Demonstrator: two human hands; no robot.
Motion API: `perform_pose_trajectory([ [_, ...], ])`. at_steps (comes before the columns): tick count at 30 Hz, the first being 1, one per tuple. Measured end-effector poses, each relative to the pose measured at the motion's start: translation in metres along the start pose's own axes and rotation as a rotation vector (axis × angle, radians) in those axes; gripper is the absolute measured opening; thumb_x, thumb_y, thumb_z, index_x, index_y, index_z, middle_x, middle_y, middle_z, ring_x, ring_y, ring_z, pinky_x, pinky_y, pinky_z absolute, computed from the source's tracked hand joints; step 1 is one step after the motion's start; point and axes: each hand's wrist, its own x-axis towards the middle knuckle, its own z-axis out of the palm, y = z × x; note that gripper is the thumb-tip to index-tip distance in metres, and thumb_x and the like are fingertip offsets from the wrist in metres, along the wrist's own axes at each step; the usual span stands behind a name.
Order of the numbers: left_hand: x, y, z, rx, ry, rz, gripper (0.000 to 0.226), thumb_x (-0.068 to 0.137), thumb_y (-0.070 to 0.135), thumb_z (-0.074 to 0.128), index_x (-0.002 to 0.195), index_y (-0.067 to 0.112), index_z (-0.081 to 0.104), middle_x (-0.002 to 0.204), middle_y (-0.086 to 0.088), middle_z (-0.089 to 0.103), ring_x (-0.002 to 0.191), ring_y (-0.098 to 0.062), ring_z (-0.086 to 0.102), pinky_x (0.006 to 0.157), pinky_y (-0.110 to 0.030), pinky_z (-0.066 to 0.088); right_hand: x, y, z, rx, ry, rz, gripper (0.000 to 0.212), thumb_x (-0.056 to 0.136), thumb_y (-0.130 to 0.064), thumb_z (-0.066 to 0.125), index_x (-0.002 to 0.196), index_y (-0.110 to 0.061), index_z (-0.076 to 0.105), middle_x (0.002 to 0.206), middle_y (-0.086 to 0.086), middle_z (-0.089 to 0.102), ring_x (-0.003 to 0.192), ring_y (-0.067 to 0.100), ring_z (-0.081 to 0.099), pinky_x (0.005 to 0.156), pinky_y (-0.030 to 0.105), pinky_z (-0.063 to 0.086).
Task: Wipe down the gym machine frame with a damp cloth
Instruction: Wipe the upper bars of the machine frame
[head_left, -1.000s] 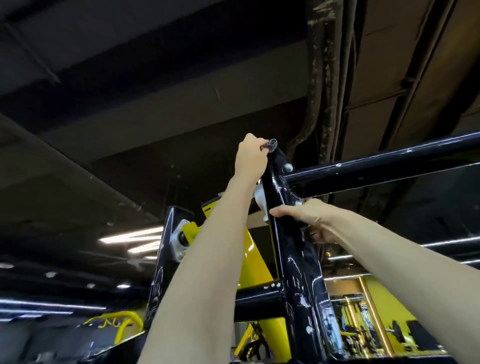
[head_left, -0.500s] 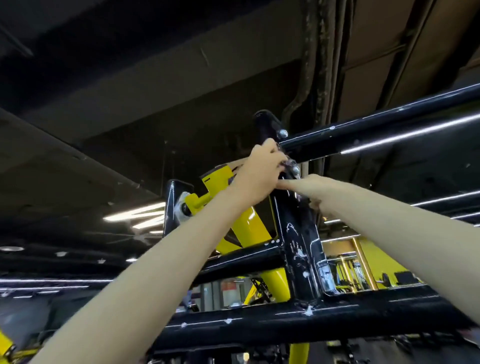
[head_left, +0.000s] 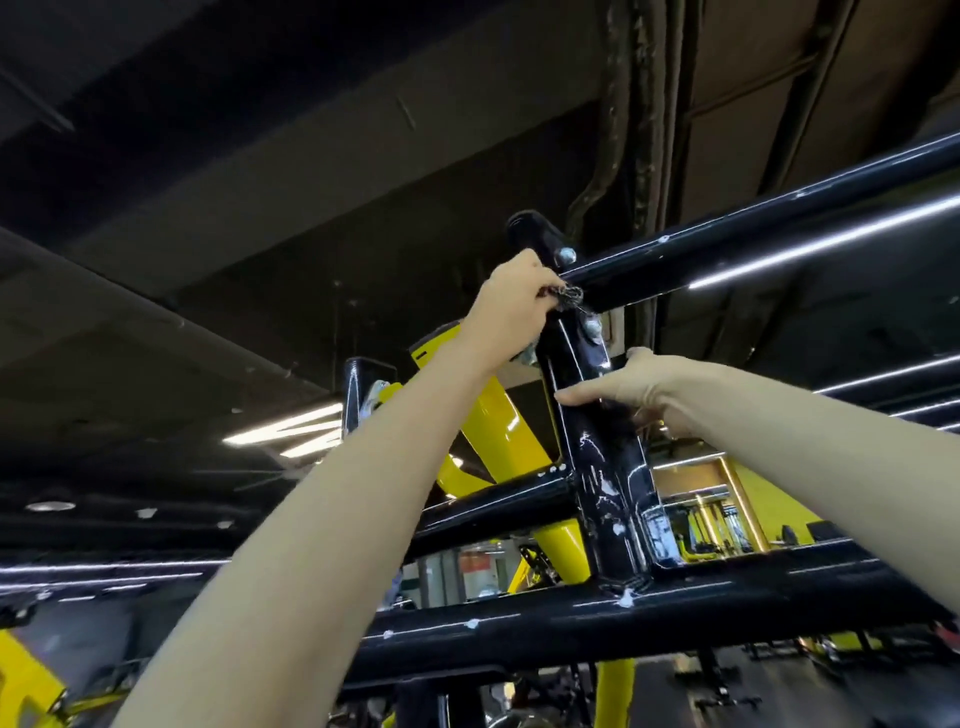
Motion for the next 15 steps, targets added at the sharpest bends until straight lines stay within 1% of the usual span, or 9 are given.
perform_pose_trajectory([
  [1,0.001,-0.002,0.004,-0.039,0.06,-0.048,0.021,0.089,0.007,0.062,0.108,0.006,0.072,0.102,-0.012,0.059,0.098,-0.024,0.058,0.089,-0.037,0.047,0.001,0.0,0.002,0.015,0.015,-0.012,0.106,0.064,-0.032,0.087,0.146,-0.006,0.025,0.125,0.016,0.05,0.101,0.027,0.049,0.083,0.04,0.045],
  [3,0.001,0.0,0.005,-0.153,0.152,-0.17,0.022,0.09,0.007,0.062,0.109,0.007,0.071,0.103,-0.011,0.061,0.1,-0.022,0.058,0.089,-0.034,0.046,0.006,0.001,0.002,0.048,-0.005,-0.011,0.11,0.065,-0.03,0.087,0.148,-0.008,0.019,0.115,0.013,0.051,0.099,0.026,0.051,0.077,0.04,0.048],
  [5,-0.009,0.001,0.005,-0.171,0.13,-0.185,0.022,0.09,0.007,0.062,0.111,0.006,0.07,0.104,-0.012,0.061,0.1,-0.021,0.058,0.088,-0.03,0.045,0.006,0.002,0.001,0.053,-0.01,-0.006,0.109,0.066,-0.029,0.087,0.149,-0.01,0.018,0.111,0.011,0.053,0.098,0.025,0.053,0.067,0.036,0.048],
  [7,-0.025,0.004,0.008,-0.121,0.035,-0.075,0.022,0.089,0.006,0.062,0.11,0.005,0.07,0.099,-0.008,0.059,0.095,-0.016,0.055,0.083,-0.024,0.042,0.006,0.004,0.002,0.028,0.005,-0.02,0.114,0.064,-0.033,0.088,0.15,-0.013,0.016,0.128,0.016,0.051,0.107,0.027,0.054,0.073,0.038,0.05],
  [9,-0.031,0.008,0.012,-0.087,0.021,0.01,0.022,0.089,0.007,0.062,0.109,0.005,0.071,0.096,-0.004,0.056,0.094,-0.015,0.054,0.082,-0.024,0.041,0.006,0.007,0.003,0.028,0.023,-0.038,0.115,0.062,-0.037,0.088,0.15,-0.014,0.017,0.135,0.017,0.047,0.115,0.03,0.052,0.081,0.04,0.05],
  [11,-0.015,0.005,0.013,-0.064,0.087,-0.048,0.021,0.091,0.01,0.062,0.109,0.008,0.071,0.1,-0.007,0.059,0.097,-0.02,0.057,0.085,-0.029,0.044,0.008,0.007,0.003,0.062,0.033,-0.045,0.111,0.063,-0.036,0.087,0.148,-0.013,0.019,0.134,0.015,0.048,0.113,0.028,0.053,0.073,0.037,0.049],
  [12,-0.006,0.003,0.013,-0.068,0.11,-0.116,0.021,0.092,0.011,0.061,0.109,0.009,0.071,0.103,-0.009,0.059,0.099,-0.023,0.057,0.087,-0.033,0.045,0.009,0.008,0.004,0.061,0.034,-0.046,0.111,0.063,-0.037,0.087,0.148,-0.013,0.02,0.135,0.015,0.048,0.114,0.028,0.053,0.074,0.038,0.05],
  [13,0.001,0.001,0.012,-0.093,0.129,-0.167,0.021,0.092,0.012,0.06,0.109,0.01,0.071,0.104,-0.011,0.059,0.1,-0.024,0.057,0.088,-0.036,0.046,0.01,0.009,0.005,0.052,0.038,-0.048,0.113,0.063,-0.038,0.088,0.149,-0.013,0.019,0.137,0.015,0.046,0.116,0.029,0.053,0.08,0.042,0.052],
  [15,0.001,0.003,0.012,-0.125,0.125,-0.209,0.022,0.092,0.011,0.061,0.11,0.009,0.071,0.105,-0.012,0.059,0.101,-0.025,0.057,0.089,-0.034,0.046,0.01,0.009,0.004,0.052,0.054,-0.045,0.115,0.062,-0.039,0.088,0.15,-0.014,0.018,0.138,0.015,0.045,0.117,0.03,0.053,0.085,0.046,0.052],
])
